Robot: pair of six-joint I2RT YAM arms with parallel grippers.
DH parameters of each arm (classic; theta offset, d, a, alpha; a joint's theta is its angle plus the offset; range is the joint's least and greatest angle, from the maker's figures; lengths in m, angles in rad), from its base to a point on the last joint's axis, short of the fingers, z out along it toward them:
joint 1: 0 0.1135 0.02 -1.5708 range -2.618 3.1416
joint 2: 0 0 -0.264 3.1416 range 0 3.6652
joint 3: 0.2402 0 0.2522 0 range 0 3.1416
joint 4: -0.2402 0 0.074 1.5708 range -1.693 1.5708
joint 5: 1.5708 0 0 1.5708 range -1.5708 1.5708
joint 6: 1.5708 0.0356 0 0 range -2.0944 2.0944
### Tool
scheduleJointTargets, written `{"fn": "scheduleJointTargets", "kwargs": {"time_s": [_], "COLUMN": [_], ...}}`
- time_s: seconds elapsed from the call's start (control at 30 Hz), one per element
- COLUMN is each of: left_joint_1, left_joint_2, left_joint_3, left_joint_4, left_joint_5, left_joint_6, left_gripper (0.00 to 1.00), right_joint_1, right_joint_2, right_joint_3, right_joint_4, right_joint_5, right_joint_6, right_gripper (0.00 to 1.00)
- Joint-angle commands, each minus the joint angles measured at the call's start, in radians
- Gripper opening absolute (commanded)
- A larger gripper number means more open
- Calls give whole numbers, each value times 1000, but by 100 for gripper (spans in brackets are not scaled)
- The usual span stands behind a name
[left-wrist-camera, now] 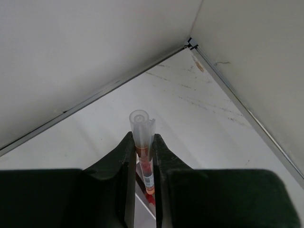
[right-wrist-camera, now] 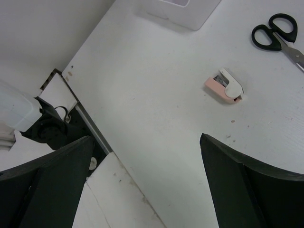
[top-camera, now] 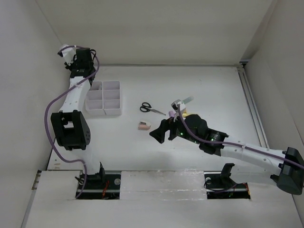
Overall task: Sort the stationery into containers
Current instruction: Place the pen in the storage box.
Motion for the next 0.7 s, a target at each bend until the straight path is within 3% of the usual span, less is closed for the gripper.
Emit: {"fn": "scheduleJointTargets", "kwargs": {"time_s": [0.0,0.27,0.33,0.37,0.4,0.53,0.67], "left_joint_1": [1,1,1,1,1,1,-22], "left_joint_2": [29,77,77,77,77,19,-76], "left_joint_3": [8,-12,-12,-22,-34,-71,-93], "left_joint_4": [94,103,103,103,115,138,163], "left_joint_5": [-9,12,12,23,32,52,89], "left_joint_6": [53,44,44,44,44,54,79], "left_gripper": [0,0,6,11,25,58,77], "right_joint_1": [-4,-4,-4,-4,-4,-4,-14], "right_joint_2": [-29,-68,-68,-68,-68,-68,-55], "right_joint_3": [-9,-29,-29,-29,-29,-29,-19], "right_joint_4": [3,3,3,3,3,3,-6], "right_joint_5": [1,10,10,19,28,38,48], "right_joint_6": [-5,-5,-14,-23,-24,-33,-33], "right_gripper": [100,100,100,100,100,100,100]}}
